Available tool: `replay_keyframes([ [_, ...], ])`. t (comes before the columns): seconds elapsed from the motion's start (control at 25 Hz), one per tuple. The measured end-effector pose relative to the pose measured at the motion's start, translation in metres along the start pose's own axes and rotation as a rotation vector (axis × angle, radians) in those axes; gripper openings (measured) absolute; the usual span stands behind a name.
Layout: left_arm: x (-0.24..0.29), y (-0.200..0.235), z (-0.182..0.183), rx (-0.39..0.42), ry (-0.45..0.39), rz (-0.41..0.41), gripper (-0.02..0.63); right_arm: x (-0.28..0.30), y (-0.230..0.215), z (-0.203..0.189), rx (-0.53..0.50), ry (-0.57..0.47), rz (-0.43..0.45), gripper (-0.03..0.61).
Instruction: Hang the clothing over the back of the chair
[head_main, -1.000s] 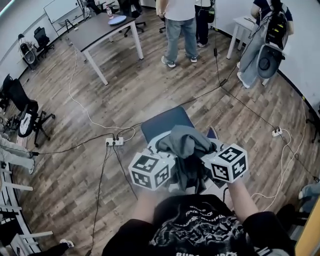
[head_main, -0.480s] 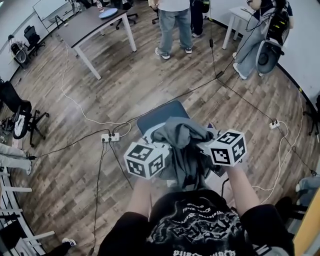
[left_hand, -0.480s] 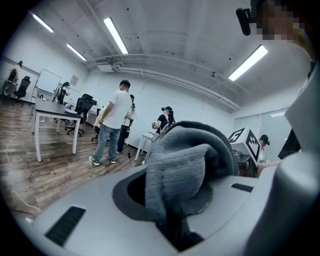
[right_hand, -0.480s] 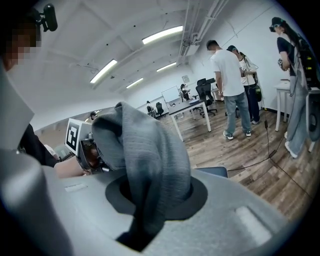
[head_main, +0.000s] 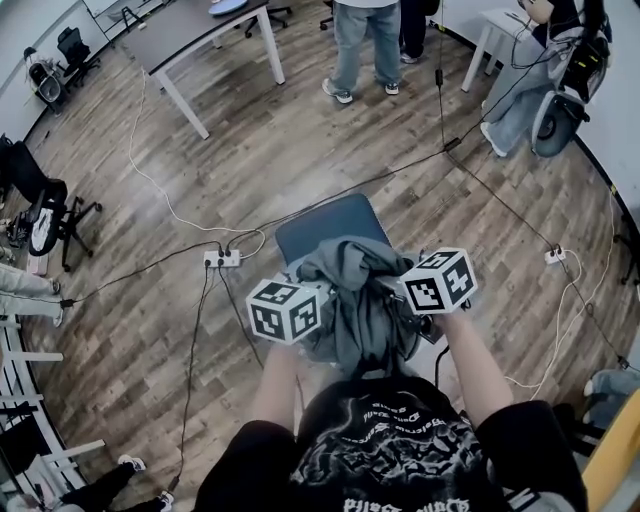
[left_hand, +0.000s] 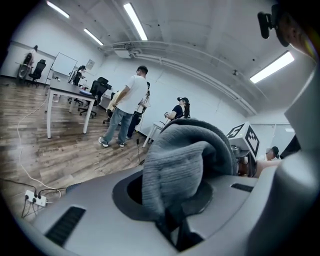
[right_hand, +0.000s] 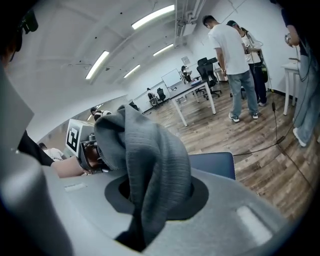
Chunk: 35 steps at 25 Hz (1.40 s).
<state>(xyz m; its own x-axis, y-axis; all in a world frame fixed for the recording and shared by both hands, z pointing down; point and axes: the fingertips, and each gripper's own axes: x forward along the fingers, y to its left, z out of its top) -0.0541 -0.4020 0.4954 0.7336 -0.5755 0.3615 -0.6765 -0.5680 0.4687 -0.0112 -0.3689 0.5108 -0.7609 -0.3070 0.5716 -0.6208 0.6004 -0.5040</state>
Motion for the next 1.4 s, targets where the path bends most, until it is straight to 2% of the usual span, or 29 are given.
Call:
replay_keyframes([
  [0.24,0.016,0.028,-0.028,-0.049,0.054,0.054,0.066,0.024,-0.019,-0.016,0.021,0.094,0.007,0.088],
  [0.44,0.029,0.045,-0.050,-0.051,0.117,0.047,0.064,0.042,-0.032,-0.030,0.033,0.185,0.020,0.101],
  [0.64,0.042,0.060,-0.085,-0.102,0.217,0.057,0.066,0.055,-0.052,-0.053,0.098,0.267,0.006,0.109],
  [0.72,0.045,0.063,-0.096,-0.120,0.239,0.050,0.066,0.058,-0.054,-0.061,0.079,0.304,-0.013,0.112],
  [0.84,0.046,0.066,-0.106,-0.104,0.264,0.048,0.075,0.063,-0.055,-0.069,0.054,0.348,-0.013,0.122],
  [1.0,0.047,0.073,-0.124,-0.123,0.319,0.046,0.129,0.069,-0.059,-0.079,0.083,0.394,0.007,0.132],
  [1.16,0.049,0.073,-0.137,-0.140,0.341,0.039,0.137,0.072,-0.061,-0.089,0.079,0.439,0.006,0.143],
  [1.4,0.048,0.082,-0.146,-0.144,0.373,0.080,0.202,0.075,-0.063,-0.096,0.076,0.476,-0.004,0.165],
])
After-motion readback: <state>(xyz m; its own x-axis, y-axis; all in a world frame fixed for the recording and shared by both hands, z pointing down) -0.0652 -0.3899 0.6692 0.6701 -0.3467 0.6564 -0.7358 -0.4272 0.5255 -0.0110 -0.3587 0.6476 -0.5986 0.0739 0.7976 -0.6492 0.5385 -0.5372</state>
